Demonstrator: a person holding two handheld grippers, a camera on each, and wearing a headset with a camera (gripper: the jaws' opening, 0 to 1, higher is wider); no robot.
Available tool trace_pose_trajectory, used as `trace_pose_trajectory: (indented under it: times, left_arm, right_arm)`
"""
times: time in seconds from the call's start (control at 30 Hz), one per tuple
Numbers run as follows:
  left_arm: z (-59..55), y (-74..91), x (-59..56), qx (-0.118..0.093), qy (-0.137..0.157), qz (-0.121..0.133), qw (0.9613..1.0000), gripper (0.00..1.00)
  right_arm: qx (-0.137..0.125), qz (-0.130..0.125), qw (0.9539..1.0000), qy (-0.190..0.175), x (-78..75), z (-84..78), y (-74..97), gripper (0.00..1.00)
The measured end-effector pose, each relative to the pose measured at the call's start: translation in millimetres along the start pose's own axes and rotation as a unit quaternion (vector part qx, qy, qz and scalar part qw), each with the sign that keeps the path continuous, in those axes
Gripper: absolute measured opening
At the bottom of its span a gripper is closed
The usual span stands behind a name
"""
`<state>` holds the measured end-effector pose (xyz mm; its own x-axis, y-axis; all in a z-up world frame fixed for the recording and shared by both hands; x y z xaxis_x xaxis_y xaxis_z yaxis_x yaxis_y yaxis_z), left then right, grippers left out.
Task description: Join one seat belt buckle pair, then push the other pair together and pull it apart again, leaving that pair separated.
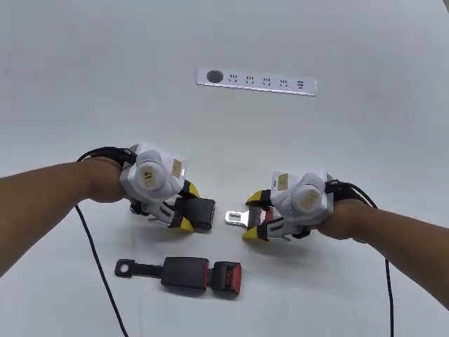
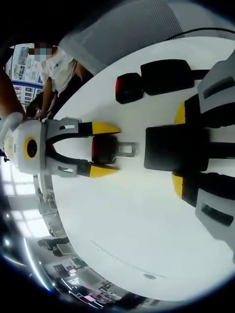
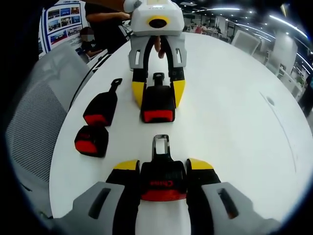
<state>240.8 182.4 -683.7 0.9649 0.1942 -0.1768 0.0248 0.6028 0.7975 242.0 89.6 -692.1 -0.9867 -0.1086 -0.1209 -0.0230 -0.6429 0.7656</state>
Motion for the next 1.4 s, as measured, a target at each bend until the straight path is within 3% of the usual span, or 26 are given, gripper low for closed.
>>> trace_pose_trajectory:
  times: [0.6,1.4]
  left_arm:
    - [-0.2,0.3,0.3,-0.003,0.001,-0.003,1.0,0.35]
    - [-0.1,0.6,-0.2,-0.003,0.001,-0.004,1.0,0.35]
  right_arm:
    - [0.009,-0.004,0.9998,-0.014,3.2,-27.9,25.4,0.36]
    - [0.01,-0.019,0.9991,-0.038,10.4,-51.8,57.8,0.36]
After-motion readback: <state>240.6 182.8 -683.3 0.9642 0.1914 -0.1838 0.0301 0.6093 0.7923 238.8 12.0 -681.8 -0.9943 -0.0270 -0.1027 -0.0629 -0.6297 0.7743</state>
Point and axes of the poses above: the centre of the closed fingertips' face, and the gripper's own axes: y roughly backward along the fingers, x roughly to its left, z roughly out of its top, the point moved 1 cm from there along y, roughly backward along the fingers, and after that the axes turned 13 degrees about y, right-handed, at the moved point
